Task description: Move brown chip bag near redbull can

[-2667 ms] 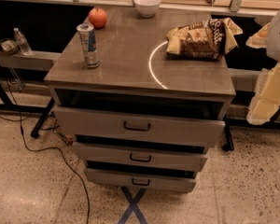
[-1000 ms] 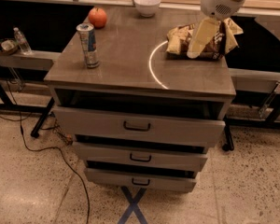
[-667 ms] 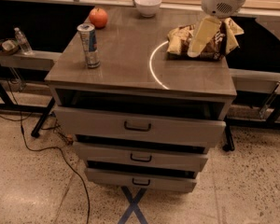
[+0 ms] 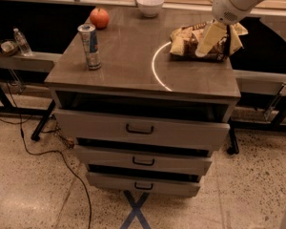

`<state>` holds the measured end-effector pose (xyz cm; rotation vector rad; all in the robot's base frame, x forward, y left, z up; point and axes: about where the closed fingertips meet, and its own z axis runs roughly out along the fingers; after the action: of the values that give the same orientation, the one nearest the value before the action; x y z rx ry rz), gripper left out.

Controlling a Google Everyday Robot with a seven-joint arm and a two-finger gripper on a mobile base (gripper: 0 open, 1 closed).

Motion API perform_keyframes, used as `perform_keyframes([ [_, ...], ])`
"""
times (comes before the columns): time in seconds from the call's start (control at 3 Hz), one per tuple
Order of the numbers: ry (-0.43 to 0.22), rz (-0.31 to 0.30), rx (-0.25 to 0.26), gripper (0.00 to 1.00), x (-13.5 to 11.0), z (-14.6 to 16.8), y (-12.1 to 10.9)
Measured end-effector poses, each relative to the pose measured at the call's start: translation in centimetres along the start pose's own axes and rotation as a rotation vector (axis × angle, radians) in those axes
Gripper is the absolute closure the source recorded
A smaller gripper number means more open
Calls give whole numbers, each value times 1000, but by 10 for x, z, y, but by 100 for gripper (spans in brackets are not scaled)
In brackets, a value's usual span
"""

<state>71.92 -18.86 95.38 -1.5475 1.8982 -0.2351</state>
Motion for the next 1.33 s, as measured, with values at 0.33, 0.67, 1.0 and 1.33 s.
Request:
perform_keyframes([
  [0.33, 20, 68, 76, 0, 41, 20, -31],
  [0.67, 36, 148, 126, 0, 79, 29, -49],
  [1.0, 34, 215, 121, 13, 100, 39, -47],
  [1.33, 10, 258, 95, 45, 106, 51, -40],
])
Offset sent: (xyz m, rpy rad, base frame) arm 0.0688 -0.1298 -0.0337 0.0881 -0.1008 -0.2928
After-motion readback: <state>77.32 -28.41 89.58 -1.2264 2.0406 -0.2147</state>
